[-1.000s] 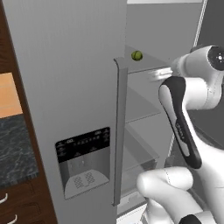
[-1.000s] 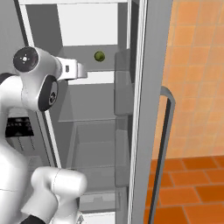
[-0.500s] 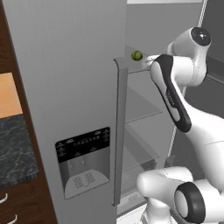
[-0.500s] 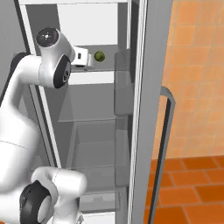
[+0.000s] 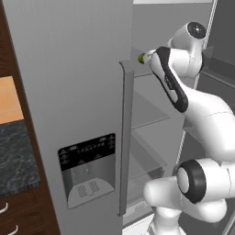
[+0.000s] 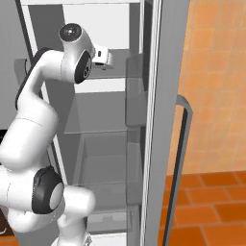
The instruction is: Place one lime and one steak in each tupperware on the nearby counter, to pack two identical lunches.
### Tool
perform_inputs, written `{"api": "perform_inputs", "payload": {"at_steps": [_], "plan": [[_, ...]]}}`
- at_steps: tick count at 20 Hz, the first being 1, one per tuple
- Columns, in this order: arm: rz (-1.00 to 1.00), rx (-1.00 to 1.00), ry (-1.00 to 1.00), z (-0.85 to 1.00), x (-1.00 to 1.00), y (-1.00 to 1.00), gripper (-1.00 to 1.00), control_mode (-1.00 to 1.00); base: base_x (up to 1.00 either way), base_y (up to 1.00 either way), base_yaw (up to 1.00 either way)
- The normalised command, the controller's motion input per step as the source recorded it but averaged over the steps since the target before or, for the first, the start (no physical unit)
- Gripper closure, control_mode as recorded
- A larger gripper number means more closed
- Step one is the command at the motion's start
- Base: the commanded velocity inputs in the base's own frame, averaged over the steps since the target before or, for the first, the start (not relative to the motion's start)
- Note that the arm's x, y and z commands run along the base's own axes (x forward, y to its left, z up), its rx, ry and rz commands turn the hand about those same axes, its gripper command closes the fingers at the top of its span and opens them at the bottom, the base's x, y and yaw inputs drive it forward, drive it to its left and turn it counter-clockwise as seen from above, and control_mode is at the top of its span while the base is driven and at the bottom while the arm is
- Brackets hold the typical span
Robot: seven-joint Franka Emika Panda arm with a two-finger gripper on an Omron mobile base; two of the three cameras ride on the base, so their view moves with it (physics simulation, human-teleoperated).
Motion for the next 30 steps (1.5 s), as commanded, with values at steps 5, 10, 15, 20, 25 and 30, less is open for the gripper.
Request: {"api": "perform_inputs", "payload": {"at_steps": [5,10,15,20,25,30], "plan": [[-0.03,0.0,-0.02,-0.26,0.7,-0.06,-1.0,-1.0,0.0,0.0,0.0],[0.0,0.0,-0.04,-0.06,0.62,0.0,-1.0,-1.0,0.0,0.0,0.0],[0.0,0.0,-0.03,-0.06,0.6,-0.01,-1.0,-1.0,0.0,0.0,0.0],[0.0,0.0,0.0,-0.04,0.54,-0.03,-1.0,-1.0,0.0,0.0,0.0],[0.0,0.0,0.02,-0.02,0.58,-0.07,-1.0,-1.0,0.0,0.0,0.0],[0.0,0.0,0.04,-0.23,0.55,-0.02,-1.0,-1.0,0.0,0.0,0.0]]}}
